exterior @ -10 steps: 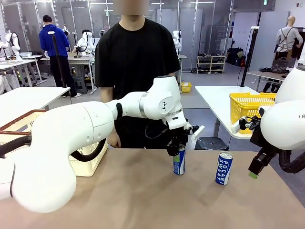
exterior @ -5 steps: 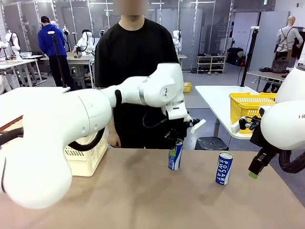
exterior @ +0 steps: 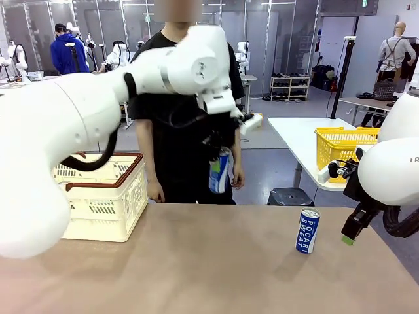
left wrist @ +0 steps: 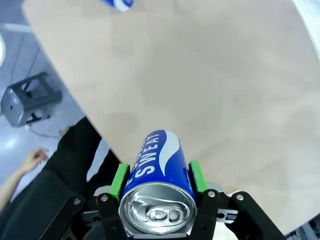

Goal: Place the drinks into the Shopping basket.
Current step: Pick up one drink and place it into the Shopping basket.

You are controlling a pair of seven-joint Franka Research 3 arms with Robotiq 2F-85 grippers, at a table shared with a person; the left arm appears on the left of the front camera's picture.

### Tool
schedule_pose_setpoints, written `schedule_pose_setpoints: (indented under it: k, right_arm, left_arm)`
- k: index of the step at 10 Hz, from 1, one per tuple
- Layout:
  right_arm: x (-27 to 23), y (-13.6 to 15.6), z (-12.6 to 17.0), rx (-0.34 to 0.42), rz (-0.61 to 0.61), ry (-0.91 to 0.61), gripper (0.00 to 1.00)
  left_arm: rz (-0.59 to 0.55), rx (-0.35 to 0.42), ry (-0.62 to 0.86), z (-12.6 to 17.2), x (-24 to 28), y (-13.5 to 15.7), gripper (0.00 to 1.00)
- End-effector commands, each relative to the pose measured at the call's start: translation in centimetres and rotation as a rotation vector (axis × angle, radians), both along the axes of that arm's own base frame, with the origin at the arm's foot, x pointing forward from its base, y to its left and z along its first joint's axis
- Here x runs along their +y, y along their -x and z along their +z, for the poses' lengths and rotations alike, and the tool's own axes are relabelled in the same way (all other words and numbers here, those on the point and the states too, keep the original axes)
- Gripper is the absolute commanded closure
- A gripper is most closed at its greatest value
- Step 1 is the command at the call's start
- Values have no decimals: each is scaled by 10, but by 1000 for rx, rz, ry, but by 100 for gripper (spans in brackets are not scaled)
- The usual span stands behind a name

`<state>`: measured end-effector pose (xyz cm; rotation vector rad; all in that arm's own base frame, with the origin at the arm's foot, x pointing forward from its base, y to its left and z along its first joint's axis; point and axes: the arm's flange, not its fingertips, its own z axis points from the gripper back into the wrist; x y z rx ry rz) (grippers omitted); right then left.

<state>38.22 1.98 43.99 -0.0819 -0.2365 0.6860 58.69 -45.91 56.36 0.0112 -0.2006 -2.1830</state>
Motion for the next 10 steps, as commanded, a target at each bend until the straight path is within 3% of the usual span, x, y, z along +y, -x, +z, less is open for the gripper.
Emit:
schedule_pose_setpoints:
  k: [1, 4, 7, 9, 10]
  right_arm:
    - [-2, 1, 0, 0, -3, -4, 21]
    - [-2, 1, 0, 0, -3, -4, 21]
    - [-2, 1, 0, 0, -3, -4, 21]
    - [-2, 1, 0, 0, -3, -4, 21]
    - [-2, 1, 0, 0, -3, -4, 21]
  left_arm:
    - [88, -54, 9, 12, 70, 55, 99]
    - [170, -99, 12, 46, 142, 106, 99]
    - [255, -110, -29, 50, 196, 156, 99]
    - [407, -138, -66, 45, 244, 165, 99]
    - [399, -147, -50, 38, 266, 172, 99]
